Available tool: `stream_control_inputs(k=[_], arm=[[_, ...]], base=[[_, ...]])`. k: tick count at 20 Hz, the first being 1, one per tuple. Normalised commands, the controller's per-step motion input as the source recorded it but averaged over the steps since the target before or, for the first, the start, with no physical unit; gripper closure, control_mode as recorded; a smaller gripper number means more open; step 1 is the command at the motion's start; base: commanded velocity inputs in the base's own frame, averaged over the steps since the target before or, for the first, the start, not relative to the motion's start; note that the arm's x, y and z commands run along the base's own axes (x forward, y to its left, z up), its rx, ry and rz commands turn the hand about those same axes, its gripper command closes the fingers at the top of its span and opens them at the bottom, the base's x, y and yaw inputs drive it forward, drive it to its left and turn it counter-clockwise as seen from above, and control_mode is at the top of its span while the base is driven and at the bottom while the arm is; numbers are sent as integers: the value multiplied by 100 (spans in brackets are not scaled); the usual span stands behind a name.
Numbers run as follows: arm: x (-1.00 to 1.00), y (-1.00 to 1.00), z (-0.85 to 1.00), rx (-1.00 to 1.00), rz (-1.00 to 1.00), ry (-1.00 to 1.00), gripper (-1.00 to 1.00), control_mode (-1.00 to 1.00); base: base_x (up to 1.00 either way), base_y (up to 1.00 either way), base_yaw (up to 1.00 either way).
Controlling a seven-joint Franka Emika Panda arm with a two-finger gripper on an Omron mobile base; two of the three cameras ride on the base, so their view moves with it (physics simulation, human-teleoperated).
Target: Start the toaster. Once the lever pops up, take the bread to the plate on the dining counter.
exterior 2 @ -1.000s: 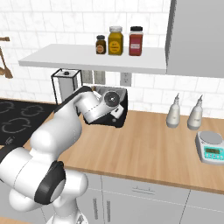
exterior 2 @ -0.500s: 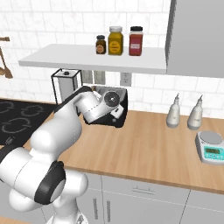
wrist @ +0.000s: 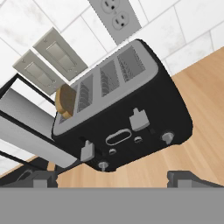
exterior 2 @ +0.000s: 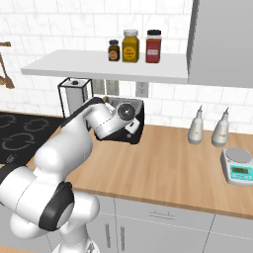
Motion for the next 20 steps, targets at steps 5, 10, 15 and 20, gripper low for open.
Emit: stream_control_inputs(k=[5,10,15,20], arm=[[0,0,0,0,0,0,-100,-100],[0,0,0,0,0,0,-100,-100],[0,0,0,0,0,0,-100,-100],[0,4,1,-1,0,-3,-100,-100]], base=[[0,0,0],[0,0,0],[0,0,0],[0,0,0]])
